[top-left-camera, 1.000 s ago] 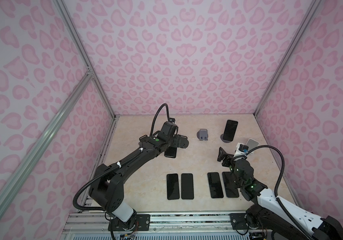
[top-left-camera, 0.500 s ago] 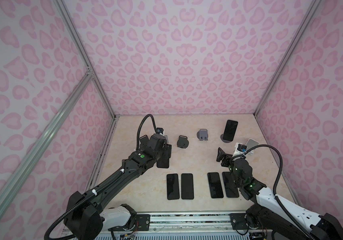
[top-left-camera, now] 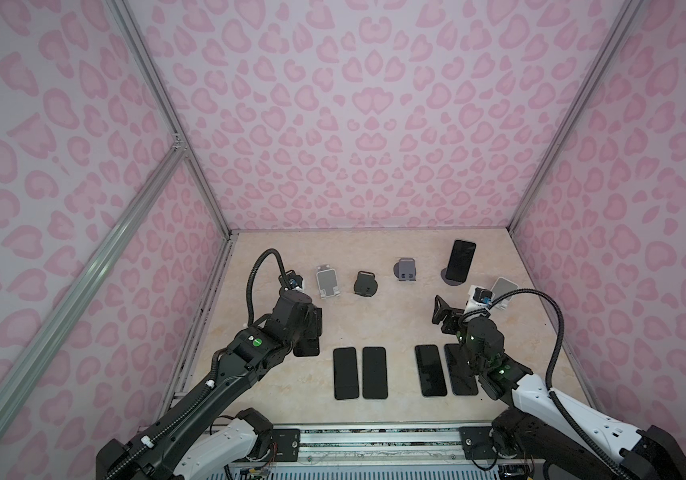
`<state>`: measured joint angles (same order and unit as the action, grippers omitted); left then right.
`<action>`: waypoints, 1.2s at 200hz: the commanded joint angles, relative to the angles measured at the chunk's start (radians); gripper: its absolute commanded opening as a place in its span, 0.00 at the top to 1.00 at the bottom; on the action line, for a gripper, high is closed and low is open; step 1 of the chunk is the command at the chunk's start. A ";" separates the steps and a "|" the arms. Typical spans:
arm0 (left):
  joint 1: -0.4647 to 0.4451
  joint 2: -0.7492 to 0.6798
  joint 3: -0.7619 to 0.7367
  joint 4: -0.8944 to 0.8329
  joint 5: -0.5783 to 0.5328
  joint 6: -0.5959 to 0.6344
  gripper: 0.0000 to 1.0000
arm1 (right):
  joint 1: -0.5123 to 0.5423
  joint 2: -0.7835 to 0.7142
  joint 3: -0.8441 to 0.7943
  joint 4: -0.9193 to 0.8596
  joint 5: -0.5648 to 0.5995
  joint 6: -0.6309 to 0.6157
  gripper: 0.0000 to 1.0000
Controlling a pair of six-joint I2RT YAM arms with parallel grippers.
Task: Remove the phone from the phone stand
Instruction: 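Carry the pink-edged phone toward the robot with the left gripper, then lower the pink-edged phone flat onto the table beside the flat phones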
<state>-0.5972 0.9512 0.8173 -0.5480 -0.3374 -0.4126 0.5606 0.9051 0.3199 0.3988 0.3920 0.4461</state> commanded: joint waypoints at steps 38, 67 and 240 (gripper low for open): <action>0.002 -0.036 -0.075 -0.025 -0.008 -0.072 0.52 | 0.000 0.003 -0.003 0.034 0.008 0.006 0.03; 0.001 -0.036 -0.092 -0.032 0.000 -0.077 0.52 | 0.001 0.008 0.001 0.032 0.007 0.003 0.03; -0.008 0.152 -0.163 0.000 0.199 -0.233 0.55 | 0.001 -0.008 -0.002 0.023 0.010 0.004 0.02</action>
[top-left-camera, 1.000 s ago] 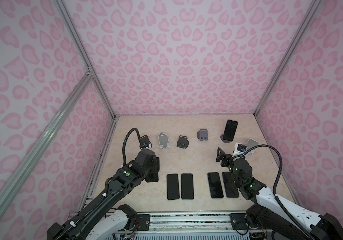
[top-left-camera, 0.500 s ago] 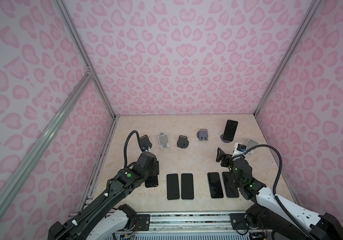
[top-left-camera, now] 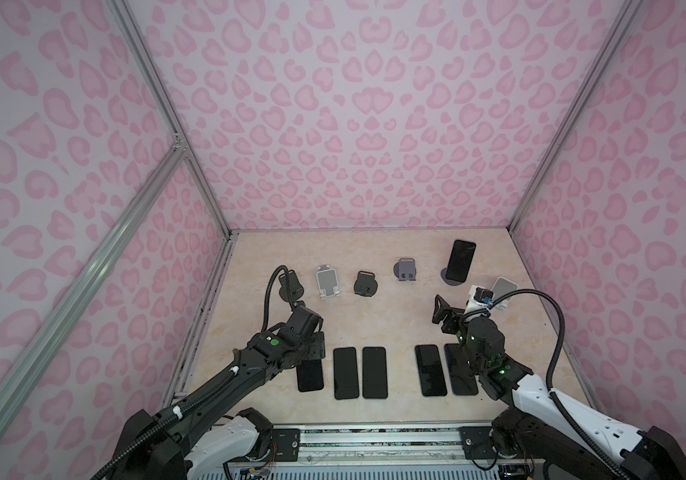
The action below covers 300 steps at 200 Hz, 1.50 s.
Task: Remove the phone from the phone stand
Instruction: 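Lower the pink-edged phone flat onto the table beside the flat phones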
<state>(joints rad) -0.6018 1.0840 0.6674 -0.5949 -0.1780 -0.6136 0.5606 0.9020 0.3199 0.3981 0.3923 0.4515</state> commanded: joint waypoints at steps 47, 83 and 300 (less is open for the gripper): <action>-0.012 0.074 -0.021 0.077 0.052 -0.018 0.55 | 0.000 -0.012 -0.009 0.030 0.012 -0.003 0.02; -0.013 0.117 -0.020 0.092 0.048 -0.005 0.55 | 0.001 -0.007 -0.008 0.034 0.011 -0.007 0.02; -0.011 0.309 -0.025 0.211 0.017 0.032 0.50 | 0.001 -0.011 -0.007 0.035 0.008 -0.019 0.02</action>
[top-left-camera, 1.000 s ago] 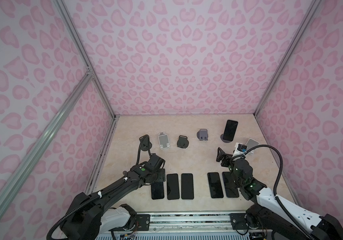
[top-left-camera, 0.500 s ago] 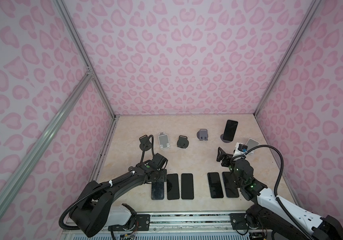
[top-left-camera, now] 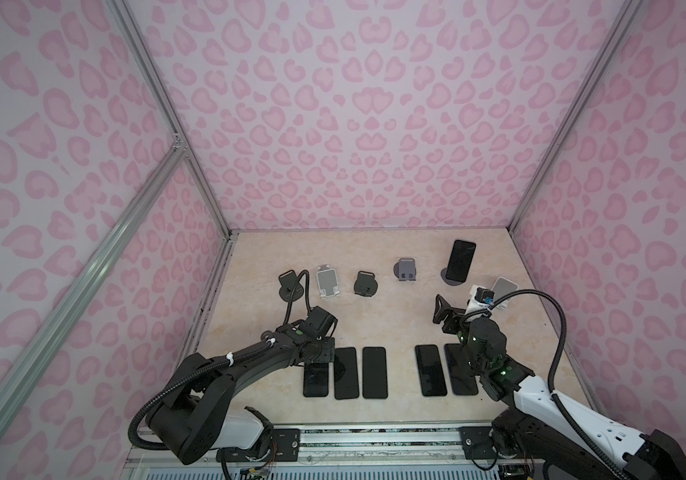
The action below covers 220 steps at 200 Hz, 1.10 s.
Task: Remove the phone from the phone stand
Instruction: 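Lower the pink-edged phone flat onto the table beside the flat phones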
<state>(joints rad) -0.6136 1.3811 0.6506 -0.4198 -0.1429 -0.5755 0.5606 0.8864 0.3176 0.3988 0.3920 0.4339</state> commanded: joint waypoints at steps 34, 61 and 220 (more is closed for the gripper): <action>0.000 0.013 -0.027 0.059 0.003 -0.013 0.48 | 0.001 0.005 -0.004 0.034 0.010 -0.003 0.02; 0.001 0.015 -0.033 0.068 0.011 -0.017 0.46 | 0.001 0.011 -0.001 0.031 0.009 -0.003 0.02; -0.001 0.028 -0.101 0.124 0.048 -0.069 0.40 | 0.002 0.025 0.002 0.031 0.007 0.005 0.02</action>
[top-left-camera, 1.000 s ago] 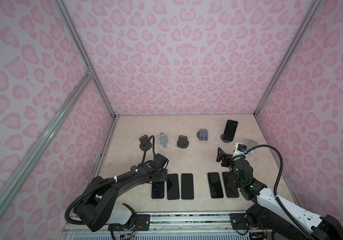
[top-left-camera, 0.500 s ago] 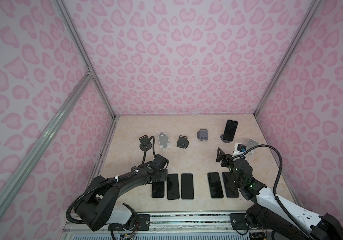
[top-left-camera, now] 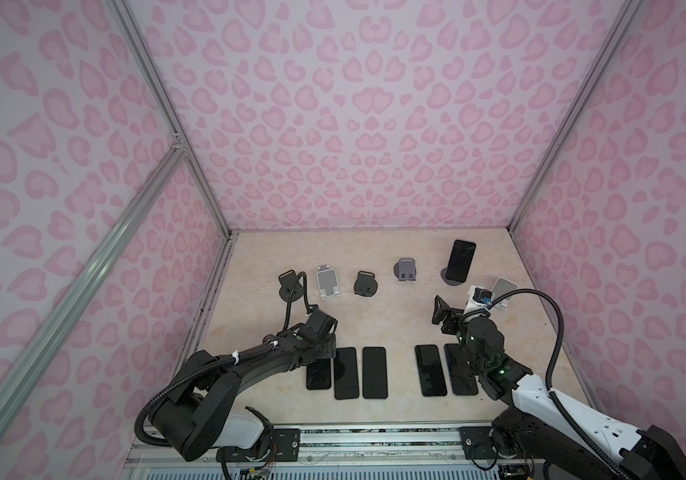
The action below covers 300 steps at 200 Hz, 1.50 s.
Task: Remove the phone from the phone stand
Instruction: 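Lower the pink-edged phone flat onto the table beside the flat phones, then open the left gripper to release the pink-edged phone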
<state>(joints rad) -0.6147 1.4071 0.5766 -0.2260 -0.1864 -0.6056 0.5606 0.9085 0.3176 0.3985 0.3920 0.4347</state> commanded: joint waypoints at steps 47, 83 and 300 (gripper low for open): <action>-0.008 -0.040 -0.044 -0.102 0.111 -0.021 0.37 | 0.001 0.004 0.004 0.028 0.007 0.006 0.02; -0.031 -0.063 -0.072 -0.109 0.128 -0.043 0.36 | 0.001 0.003 0.004 0.028 0.007 0.006 0.02; -0.045 -0.036 -0.006 -0.192 0.067 -0.036 0.16 | 0.000 0.009 0.005 0.028 0.003 0.006 0.02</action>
<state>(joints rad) -0.6613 1.3621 0.5678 -0.2783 -0.1749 -0.6258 0.5606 0.9150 0.3180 0.3985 0.3912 0.4374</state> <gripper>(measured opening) 0.836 0.977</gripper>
